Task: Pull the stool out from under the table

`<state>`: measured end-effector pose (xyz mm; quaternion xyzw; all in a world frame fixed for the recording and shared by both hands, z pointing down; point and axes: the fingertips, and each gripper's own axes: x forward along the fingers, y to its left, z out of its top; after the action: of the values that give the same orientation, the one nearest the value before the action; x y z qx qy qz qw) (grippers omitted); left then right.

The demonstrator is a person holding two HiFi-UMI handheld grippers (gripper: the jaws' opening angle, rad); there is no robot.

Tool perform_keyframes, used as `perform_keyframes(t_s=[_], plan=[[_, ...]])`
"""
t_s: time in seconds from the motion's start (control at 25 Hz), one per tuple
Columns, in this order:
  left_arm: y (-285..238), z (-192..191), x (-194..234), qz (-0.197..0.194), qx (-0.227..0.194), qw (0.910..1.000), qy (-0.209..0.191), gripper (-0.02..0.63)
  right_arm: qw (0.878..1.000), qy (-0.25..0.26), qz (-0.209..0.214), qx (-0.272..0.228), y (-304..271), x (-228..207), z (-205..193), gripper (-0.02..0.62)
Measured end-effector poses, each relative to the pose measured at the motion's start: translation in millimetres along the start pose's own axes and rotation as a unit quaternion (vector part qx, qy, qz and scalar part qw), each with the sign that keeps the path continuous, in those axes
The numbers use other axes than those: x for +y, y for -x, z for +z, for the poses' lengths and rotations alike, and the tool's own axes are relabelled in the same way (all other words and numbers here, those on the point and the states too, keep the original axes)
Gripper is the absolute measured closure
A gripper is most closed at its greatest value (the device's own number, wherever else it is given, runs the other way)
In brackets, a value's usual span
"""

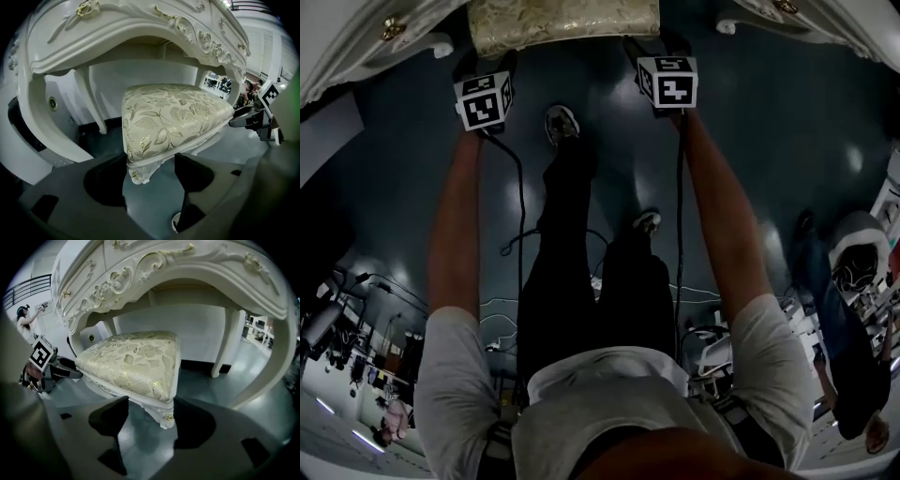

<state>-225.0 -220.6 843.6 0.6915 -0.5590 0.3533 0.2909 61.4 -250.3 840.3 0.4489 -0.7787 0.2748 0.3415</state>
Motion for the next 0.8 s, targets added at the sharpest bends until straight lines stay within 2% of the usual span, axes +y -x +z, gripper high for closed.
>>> perform_keyframes(t_s=[0.12,0.8], plan=[[5,-10,-5,-0.004,0.012,0.9999,-0.001,0.291,1.000,-0.005,-0.001,0.009,8,4,-12,0.291],[26,-40,-16,0.004,0.016,0.9999,0.001,0.291,1.000,-0.003,0.001,0.015,29,16,-40,0.291]])
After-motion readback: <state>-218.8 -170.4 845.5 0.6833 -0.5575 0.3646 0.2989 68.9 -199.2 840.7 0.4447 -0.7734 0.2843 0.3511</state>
